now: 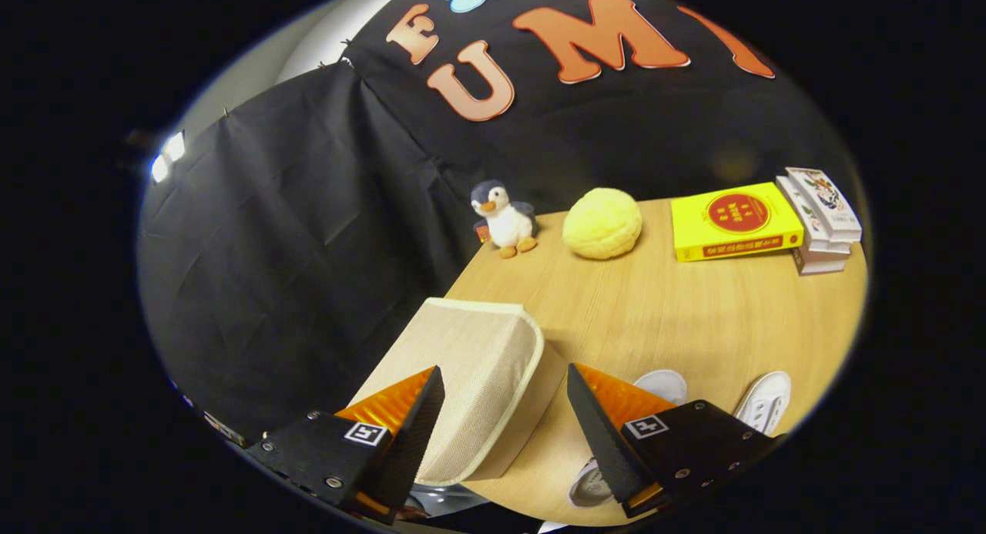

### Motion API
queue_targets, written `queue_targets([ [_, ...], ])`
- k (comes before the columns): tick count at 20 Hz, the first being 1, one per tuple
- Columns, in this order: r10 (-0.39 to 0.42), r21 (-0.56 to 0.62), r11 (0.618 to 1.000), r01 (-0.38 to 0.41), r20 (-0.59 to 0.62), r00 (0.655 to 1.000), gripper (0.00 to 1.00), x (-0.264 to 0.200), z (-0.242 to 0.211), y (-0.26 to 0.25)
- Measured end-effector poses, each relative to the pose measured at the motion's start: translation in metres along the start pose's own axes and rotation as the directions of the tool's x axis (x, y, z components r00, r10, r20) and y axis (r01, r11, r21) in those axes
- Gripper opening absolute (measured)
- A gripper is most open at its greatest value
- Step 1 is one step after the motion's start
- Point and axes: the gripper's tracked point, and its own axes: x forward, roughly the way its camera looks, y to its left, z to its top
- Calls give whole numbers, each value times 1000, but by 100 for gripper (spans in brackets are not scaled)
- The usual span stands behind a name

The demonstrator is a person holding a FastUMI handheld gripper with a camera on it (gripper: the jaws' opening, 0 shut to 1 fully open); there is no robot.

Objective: Open the storage box then place both shoes into the box .Put the left shoe in first, then the right shoe, with the right side of both shoes facing outward in a uniform manner.

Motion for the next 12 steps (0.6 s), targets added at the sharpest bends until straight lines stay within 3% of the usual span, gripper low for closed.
queue_targets([
  [5,73,63,996,-66,-107,992,96,22,-35,9],
  [12,133,167,981,-101,-195,972,96,51,-67,16],
])
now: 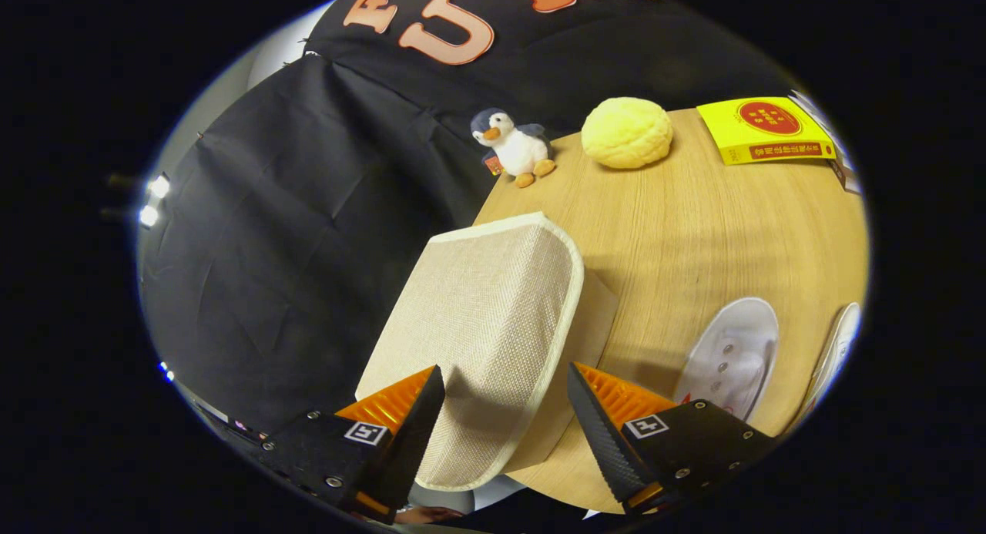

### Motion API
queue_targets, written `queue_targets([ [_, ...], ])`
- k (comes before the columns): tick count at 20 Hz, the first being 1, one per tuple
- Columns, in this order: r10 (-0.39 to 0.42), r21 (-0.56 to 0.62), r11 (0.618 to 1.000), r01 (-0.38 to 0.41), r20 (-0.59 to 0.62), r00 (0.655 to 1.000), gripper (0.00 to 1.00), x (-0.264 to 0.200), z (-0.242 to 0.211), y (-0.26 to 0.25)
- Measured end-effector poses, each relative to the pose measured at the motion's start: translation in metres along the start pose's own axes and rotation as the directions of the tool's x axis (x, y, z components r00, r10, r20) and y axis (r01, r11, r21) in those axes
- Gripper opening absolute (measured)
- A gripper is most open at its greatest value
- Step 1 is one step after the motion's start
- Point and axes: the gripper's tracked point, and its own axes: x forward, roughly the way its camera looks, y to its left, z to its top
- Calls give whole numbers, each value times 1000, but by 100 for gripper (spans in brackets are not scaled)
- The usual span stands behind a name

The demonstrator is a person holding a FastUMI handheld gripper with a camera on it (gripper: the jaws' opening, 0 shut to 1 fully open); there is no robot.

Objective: Open the storage box then place both shoes into the box .Put the left shoe in first, then the right shoe, with the right side of both shoes facing outward in a uniform manner.

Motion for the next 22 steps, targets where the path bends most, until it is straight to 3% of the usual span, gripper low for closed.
queue_targets([
  [9,123,202,973,-113,-37,992,94,10,-4,14],
  [14,189,232,954,-191,29,981,72,-14,16,36],
  [17,249,199,946,-255,55,967,63,-34,32,65],
  [19,332,182,922,-341,82,940,58,-47,47,99],
  [22,369,116,918,-380,106,923,40,-54,63,129],
])
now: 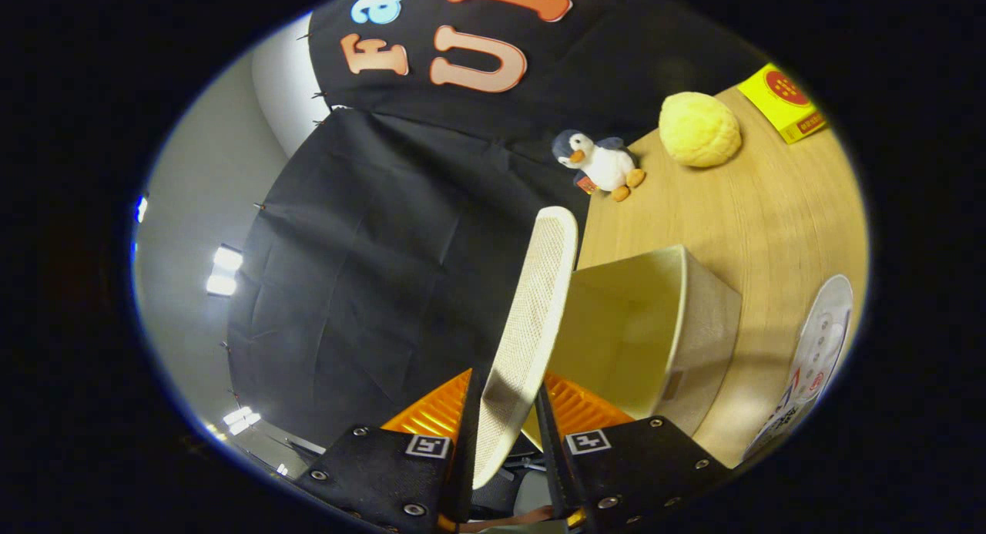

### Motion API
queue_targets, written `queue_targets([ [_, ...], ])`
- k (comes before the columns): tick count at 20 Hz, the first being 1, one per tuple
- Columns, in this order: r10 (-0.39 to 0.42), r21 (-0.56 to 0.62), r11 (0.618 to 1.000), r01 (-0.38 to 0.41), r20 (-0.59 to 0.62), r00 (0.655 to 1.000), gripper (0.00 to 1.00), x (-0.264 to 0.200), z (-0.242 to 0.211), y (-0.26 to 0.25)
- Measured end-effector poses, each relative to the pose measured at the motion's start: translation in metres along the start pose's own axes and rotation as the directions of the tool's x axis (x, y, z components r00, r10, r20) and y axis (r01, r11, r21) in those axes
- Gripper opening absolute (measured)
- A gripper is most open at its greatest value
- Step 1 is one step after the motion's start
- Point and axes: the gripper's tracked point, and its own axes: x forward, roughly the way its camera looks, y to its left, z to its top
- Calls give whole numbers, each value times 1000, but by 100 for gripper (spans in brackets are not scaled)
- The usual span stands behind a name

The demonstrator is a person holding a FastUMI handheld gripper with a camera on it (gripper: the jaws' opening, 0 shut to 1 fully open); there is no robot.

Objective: Open the storage box then place both shoes into the box .Put the left shoe in first, then the right shoe, with the right side of both shoes facing outward in a uniform manner.

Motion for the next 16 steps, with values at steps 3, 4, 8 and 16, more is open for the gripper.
queue_targets([
  [3,56,-65,996,-55,5,998,32,8,0,17],
  [4,77,-79,994,-76,16,997,29,12,4,22],
  [8,106,-107,989,-102,35,994,18,30,12,36],
  [16,118,-146,982,-118,-7,993,18,59,4,49],
])
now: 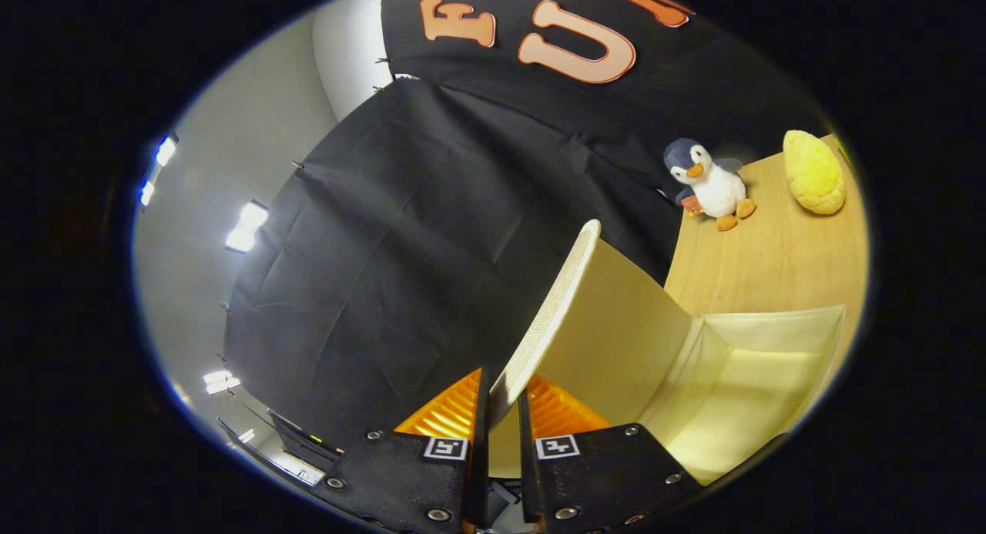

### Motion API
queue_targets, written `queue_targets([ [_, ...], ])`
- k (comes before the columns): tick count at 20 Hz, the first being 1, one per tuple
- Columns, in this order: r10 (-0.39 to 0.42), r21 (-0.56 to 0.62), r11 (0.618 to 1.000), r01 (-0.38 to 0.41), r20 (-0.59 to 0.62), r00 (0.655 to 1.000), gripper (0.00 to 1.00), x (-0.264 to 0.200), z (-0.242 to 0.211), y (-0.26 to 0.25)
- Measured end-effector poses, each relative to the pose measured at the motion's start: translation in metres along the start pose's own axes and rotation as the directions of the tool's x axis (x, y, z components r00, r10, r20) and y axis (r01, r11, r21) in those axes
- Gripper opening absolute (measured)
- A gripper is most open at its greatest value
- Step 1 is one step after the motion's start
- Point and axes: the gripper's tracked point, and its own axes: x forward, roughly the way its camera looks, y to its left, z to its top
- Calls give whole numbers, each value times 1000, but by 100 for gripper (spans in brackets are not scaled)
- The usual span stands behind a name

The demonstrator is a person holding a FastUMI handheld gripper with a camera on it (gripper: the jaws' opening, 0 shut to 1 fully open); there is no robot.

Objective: Open the storage box then place both shoes into the box .Put the left shoe in first, then the right shoe, with the right side of both shoes facing outward in a uniform manner.

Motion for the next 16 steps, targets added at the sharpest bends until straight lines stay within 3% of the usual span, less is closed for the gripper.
queue_targets([
  [5,-31,-6,999,31,-68,997,18,15,-12,4],
  [7,-34,-22,999,33,-63,997,23,20,-12,5],
  [8,-18,-28,999,17,-51,999,37,22,-10,7],
  [10,-2,-36,999,1,-42,999,53,26,-8,10],
  [16,-95,-123,988,90,-30,995,76,12,-9,-18],
])
